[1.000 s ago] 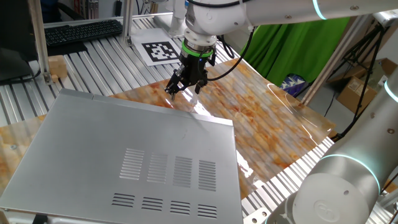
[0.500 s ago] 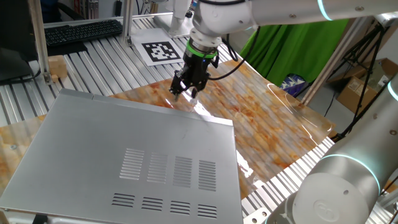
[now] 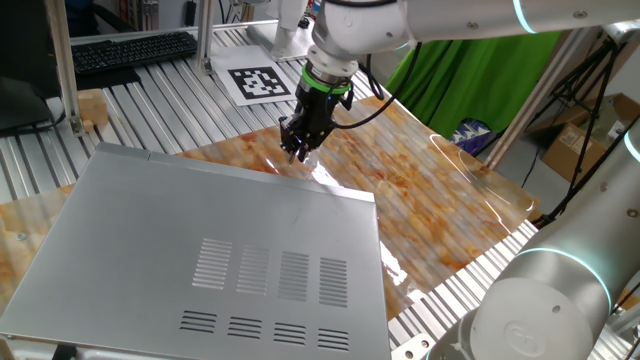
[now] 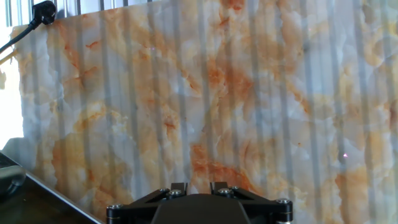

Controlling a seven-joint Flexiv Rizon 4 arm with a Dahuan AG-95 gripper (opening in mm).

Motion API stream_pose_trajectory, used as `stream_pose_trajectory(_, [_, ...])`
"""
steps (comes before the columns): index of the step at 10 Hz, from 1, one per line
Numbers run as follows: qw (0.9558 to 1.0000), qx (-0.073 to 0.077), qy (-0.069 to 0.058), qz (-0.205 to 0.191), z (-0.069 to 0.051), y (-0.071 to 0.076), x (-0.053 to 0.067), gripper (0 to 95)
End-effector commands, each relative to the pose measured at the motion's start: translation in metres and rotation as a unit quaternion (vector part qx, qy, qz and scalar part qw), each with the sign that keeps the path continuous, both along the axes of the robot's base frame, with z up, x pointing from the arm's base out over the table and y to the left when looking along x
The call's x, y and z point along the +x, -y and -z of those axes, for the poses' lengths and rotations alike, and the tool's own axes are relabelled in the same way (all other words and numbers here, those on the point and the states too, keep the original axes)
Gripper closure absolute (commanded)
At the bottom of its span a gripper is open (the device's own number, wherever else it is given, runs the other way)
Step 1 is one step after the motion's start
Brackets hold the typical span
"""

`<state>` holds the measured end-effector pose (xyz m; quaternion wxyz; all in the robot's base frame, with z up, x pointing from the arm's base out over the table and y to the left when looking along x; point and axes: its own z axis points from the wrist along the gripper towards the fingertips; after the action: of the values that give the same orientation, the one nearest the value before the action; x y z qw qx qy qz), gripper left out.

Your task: Open the microwave door

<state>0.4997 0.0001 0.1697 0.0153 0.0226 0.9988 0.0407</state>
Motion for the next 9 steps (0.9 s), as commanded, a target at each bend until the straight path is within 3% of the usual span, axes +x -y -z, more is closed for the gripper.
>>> stream_pose_trajectory(1, [1.0,0.0,0.001,0.0,0.0001,0.0001,-0.0004,76.0])
stream_pose_trajectory(9, [1.0,-0.001,0.001,-0.008,0.0002,0.0,-0.0005,76.0])
